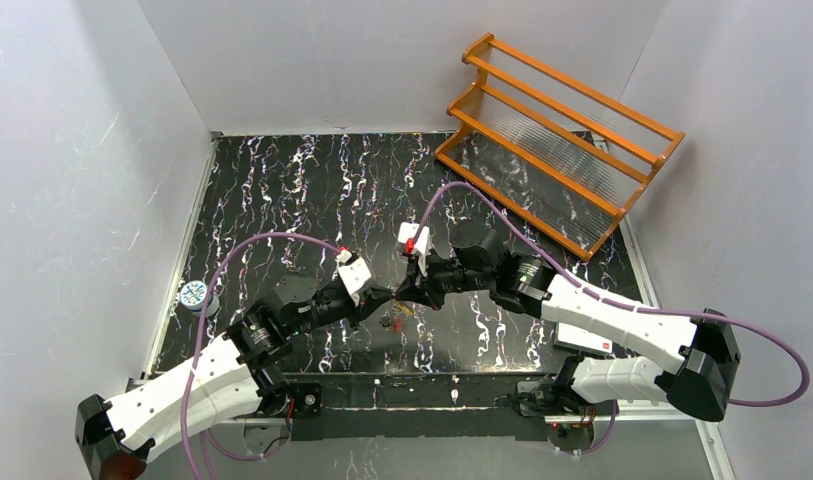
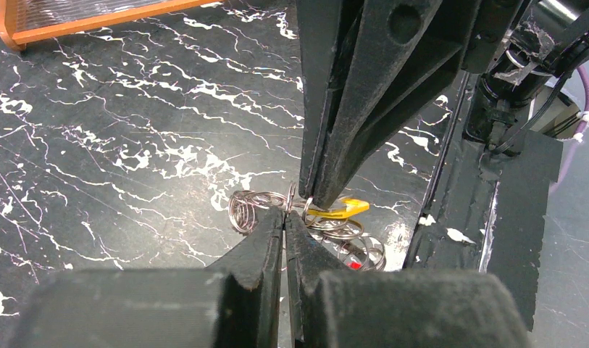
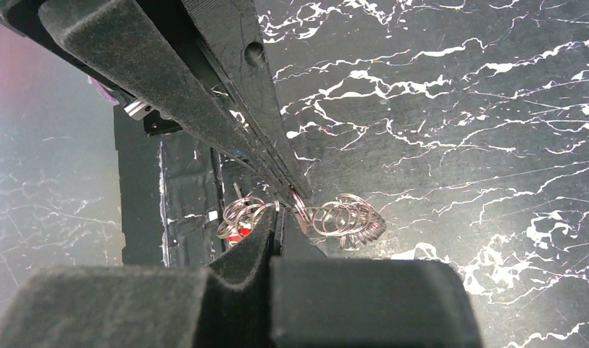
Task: Put the keys on the keyring
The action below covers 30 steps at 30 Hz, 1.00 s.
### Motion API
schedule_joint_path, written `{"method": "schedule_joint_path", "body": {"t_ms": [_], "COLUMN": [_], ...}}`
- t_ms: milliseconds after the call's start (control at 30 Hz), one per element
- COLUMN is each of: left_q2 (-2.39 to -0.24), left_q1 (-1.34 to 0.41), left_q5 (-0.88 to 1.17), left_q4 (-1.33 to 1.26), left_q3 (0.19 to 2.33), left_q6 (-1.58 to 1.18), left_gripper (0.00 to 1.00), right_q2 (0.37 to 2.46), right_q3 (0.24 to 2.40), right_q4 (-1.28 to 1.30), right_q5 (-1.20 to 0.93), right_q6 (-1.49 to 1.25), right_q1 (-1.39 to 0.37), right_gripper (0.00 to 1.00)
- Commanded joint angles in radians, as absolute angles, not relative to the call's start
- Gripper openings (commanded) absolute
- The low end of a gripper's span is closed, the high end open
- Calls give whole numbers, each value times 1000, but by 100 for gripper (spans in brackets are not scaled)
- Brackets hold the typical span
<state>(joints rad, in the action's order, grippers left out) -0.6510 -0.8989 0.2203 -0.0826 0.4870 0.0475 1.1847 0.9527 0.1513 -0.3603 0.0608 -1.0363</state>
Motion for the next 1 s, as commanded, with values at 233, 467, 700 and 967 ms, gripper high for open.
{"method": "schedule_joint_path", "body": {"t_ms": [233,467,700,967], "left_q2": [-634,-631,-619,-602], "left_q1": [-901,-900,-900,-900], "left_q5": [241,237,235,230], "left_q4": [-129,-129,-129,-129], "left_q3": [492,492,492,483], "left_q6": [34,33,32,26], "left_gripper": [0,0,0,0], "right_q2": [1144,1128,1152,1142], "right_q3": [983,972,974,963], "right_q4": [88,80,104,113], "right_q5": [-251,-266,-254,-159], "right_q6": [34,41,48,38], "right_q1": [-1041,-1041,-1041,-1042], "right_gripper": [1,1,1,1]}}
